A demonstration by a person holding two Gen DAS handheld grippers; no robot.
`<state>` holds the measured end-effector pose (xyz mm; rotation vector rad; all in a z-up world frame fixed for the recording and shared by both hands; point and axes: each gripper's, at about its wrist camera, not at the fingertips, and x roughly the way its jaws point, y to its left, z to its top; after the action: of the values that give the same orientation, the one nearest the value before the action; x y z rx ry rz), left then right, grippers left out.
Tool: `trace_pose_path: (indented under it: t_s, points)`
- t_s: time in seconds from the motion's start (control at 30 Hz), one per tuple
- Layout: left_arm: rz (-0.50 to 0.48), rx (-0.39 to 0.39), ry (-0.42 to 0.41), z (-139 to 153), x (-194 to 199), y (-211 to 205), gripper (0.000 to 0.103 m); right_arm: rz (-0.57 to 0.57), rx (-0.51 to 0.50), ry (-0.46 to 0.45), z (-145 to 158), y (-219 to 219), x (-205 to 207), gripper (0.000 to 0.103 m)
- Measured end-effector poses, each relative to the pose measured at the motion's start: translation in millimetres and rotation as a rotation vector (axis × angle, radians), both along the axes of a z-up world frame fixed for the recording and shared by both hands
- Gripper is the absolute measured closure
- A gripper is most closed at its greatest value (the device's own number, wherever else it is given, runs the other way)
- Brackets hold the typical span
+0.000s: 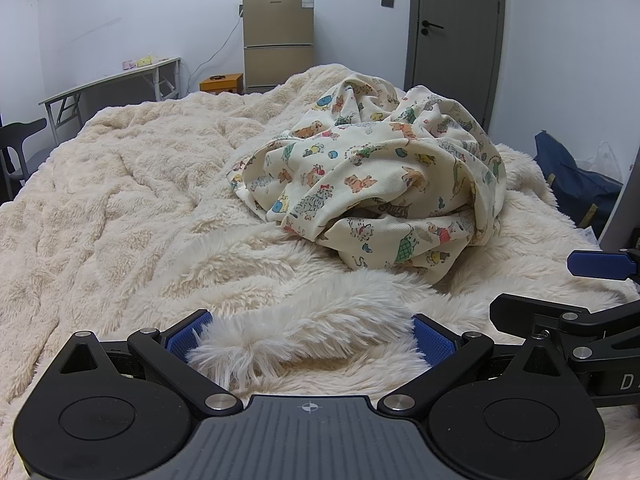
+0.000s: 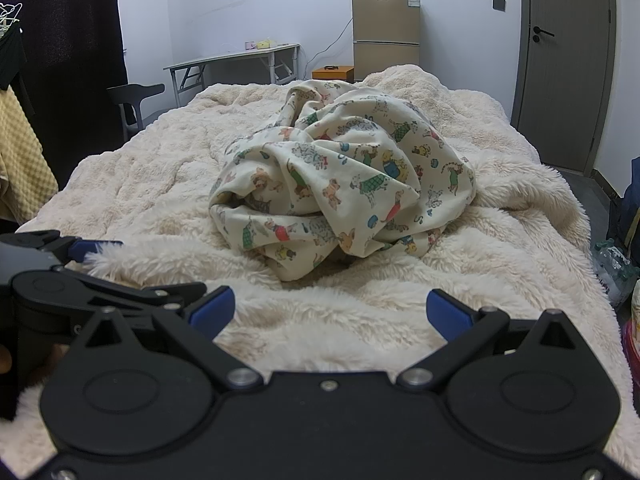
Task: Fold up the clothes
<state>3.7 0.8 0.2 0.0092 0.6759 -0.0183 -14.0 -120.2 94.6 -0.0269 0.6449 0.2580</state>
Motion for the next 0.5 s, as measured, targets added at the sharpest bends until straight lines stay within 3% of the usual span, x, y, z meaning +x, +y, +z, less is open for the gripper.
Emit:
trace_pose_path:
  t_s: [0.5]
  points:
    - [-0.002, -0.002, 0.002, -2.2, 0.9, -0.1, 0.000, 0.001, 0.002, 0.004, -1.5, -0.2, 0.3, 0.000]
